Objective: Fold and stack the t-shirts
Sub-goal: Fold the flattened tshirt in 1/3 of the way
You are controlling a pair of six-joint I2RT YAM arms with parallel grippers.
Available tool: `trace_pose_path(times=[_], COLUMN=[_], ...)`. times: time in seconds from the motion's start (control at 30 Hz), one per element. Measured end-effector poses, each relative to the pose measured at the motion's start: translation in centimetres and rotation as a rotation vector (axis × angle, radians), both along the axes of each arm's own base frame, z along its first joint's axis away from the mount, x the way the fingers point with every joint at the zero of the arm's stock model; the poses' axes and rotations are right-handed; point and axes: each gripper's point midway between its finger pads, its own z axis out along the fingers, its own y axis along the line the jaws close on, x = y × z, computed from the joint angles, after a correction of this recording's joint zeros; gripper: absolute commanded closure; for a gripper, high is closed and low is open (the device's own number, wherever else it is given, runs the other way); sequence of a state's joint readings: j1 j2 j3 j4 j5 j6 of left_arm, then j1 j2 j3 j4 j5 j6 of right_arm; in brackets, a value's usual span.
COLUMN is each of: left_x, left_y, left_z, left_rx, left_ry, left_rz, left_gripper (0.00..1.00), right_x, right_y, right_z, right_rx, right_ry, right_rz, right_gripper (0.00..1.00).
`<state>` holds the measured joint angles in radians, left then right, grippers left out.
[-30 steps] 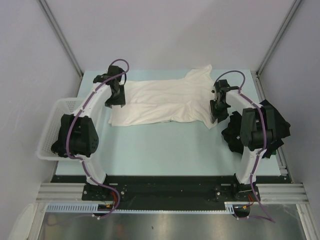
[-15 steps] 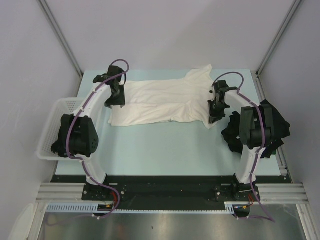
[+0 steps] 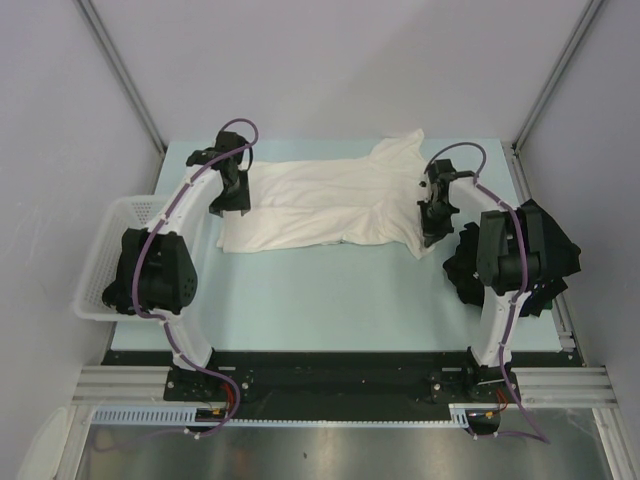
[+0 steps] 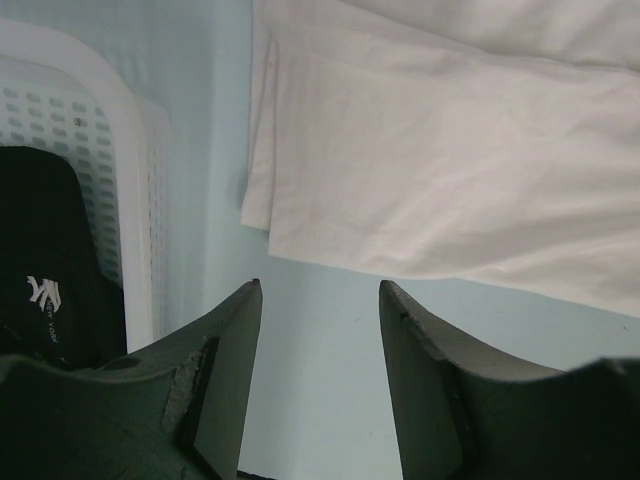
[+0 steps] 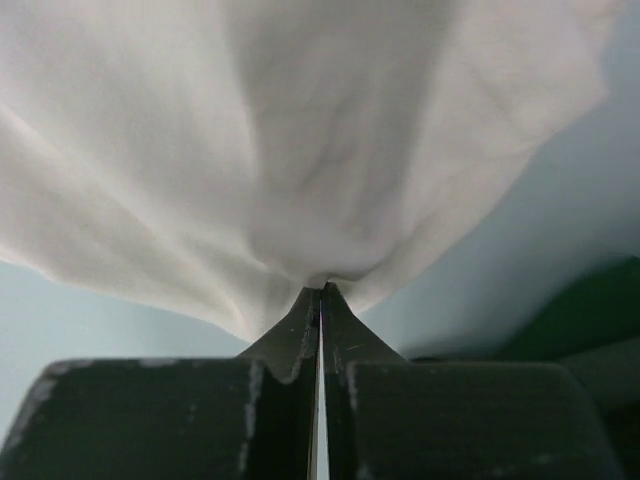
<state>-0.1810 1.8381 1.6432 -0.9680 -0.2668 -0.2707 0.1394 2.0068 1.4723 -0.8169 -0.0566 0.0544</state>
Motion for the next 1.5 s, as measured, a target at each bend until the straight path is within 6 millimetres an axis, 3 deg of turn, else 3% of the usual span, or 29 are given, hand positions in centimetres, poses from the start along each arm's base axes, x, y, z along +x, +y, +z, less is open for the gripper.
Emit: trace_pose_path(times=[0.33,0.63,0.87,1.07,1.5], left_x=[-0.3,0.3,0.2,0.2,0.1], left_y=[0.1,0.3,0.3,0.4,0.4], left_z=[0.1,1.0,1.0,1.1,1.1], left_rx=[0.005,0.017,0.022,0.026,0.032], left_ry=[0.01,-0.013,-0.01,-0.007,-0.002], left_rz=[0.0,-0.002,-0.01,-0.018,-0.032], left_gripper=[0.44,0.44,0.44,0.44,0.44], right_x=[1.8,2.0,6.3,8.7,9.3], right_y=[-3.6,-4.9,-5.8,-6.4,-7.7], right_z=[2.4,1.2,3.4,4.9,2.3], right_rx=[-0.118,-0.212,-0.269,-0.308,-0.386], right_ry=[-0.036,-0.003,-0.093,-0.146,-0.095], right_rz=[-0.067,-0.076,-0.102,-0.104,-0.094], right_gripper=[1.0,1.0,1.0,1.0,1.0])
